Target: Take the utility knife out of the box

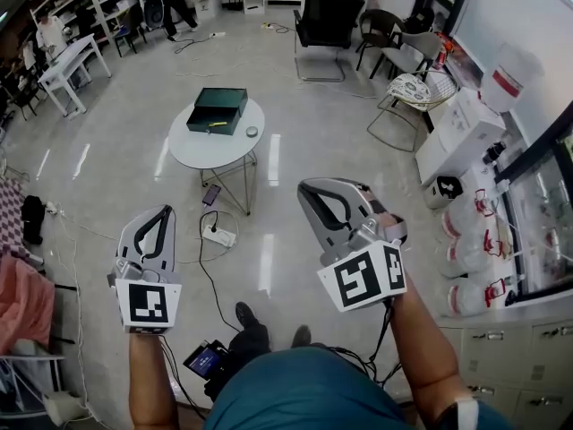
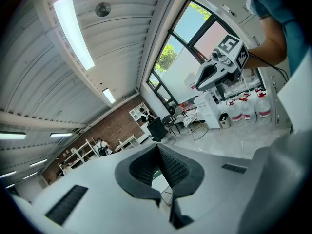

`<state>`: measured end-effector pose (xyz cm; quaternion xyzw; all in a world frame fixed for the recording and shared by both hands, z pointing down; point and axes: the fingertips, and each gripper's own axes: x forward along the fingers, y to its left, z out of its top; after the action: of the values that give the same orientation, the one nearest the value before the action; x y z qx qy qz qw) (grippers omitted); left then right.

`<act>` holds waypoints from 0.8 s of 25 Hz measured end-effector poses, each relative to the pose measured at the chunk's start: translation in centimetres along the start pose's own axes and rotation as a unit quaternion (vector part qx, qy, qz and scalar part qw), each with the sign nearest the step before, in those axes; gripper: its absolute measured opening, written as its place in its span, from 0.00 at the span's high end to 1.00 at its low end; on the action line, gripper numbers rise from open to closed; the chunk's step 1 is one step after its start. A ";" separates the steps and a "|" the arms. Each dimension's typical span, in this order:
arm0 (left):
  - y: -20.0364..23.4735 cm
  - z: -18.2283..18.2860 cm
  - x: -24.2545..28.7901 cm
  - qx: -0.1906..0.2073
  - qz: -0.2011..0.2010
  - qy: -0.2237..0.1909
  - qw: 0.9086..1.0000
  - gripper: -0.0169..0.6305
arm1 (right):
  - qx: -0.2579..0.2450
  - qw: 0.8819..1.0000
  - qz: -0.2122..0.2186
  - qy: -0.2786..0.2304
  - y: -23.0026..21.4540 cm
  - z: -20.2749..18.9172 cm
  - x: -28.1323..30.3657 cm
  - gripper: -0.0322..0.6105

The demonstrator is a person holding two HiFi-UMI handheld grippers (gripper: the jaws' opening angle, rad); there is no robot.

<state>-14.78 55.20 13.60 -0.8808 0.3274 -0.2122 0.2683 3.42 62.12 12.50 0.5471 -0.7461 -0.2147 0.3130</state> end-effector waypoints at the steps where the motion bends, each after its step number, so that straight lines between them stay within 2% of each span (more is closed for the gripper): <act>1: 0.6 -0.1 0.6 -0.002 -0.003 -0.004 1.000 0.95 | 0.004 1.000 -0.002 0.003 -0.3 0.1 0.6 0.89; 5: 3.4 -1.4 2.7 -0.005 -0.014 -0.018 1.000 0.95 | 0.012 1.000 -0.012 0.018 -0.7 0.9 3.8 0.89; 20: 11.6 -9.0 10.0 -0.011 -0.059 -0.028 0.998 0.95 | 0.033 0.998 -0.028 0.051 -1.1 2.9 15.8 0.89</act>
<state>-18.12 37.87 15.41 -0.9072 0.2695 -0.1989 0.2545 -1.08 46.69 13.36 0.5881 -0.7203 -0.1700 0.3263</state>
